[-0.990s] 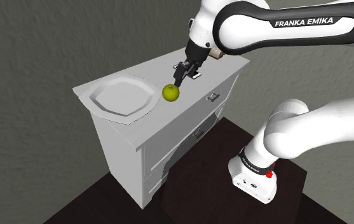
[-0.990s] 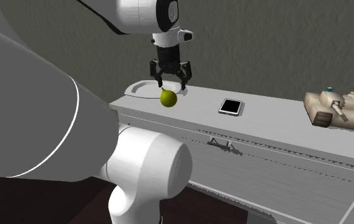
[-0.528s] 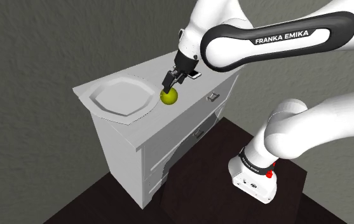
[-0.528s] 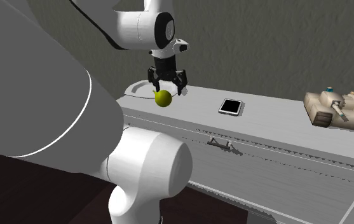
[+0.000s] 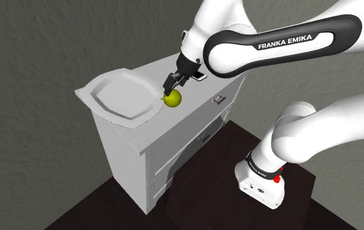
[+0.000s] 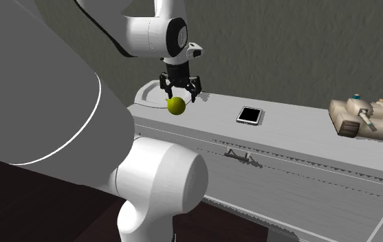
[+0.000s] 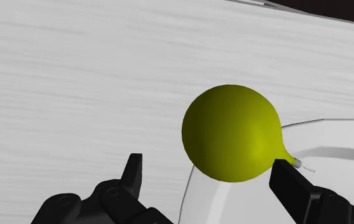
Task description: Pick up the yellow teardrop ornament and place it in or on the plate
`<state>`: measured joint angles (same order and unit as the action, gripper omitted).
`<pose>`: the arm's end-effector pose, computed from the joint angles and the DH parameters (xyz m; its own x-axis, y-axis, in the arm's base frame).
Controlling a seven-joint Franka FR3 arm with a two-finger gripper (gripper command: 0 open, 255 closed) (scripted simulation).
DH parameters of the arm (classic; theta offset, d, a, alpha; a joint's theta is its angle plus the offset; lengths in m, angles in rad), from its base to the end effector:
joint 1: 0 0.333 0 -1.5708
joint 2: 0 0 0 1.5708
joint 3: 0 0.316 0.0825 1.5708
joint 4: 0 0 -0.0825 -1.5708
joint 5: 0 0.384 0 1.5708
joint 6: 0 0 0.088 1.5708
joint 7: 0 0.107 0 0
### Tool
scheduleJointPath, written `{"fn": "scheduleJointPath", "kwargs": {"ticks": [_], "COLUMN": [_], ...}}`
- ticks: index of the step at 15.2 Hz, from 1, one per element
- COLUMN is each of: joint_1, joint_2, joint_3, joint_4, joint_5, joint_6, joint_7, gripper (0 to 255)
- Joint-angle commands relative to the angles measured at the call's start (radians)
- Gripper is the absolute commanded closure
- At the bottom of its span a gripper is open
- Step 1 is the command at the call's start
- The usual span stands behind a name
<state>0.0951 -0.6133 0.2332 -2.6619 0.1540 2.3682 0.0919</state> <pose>0.3625 0.1260 0.4555 0.9458 0.1114 0.3049 0.1267 -0.9915 -0.0308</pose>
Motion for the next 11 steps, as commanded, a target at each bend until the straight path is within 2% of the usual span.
{"fn": "scheduleJointPath", "kwargs": {"ticks": [1,2,3,6,11], "joint_1": [-0.01,-0.01,-0.006,-0.012,-0.008], "joint_2": [0.02,0.02,0.019,0.036,0.011], "joint_3": [-0.004,-0.004,0.005,0.004,-0.003], "joint_4": [-0.014,-0.014,-0.022,0.0,-0.022], "joint_5": [-0.01,-0.01,-0.007,-0.012,-0.008], "joint_6": [-0.019,-0.019,-0.012,-0.017,-0.021], "joint_7": [-0.006,-0.006,0.003,0.003,-0.005], "gripper": [0,0,255,255,255]}}
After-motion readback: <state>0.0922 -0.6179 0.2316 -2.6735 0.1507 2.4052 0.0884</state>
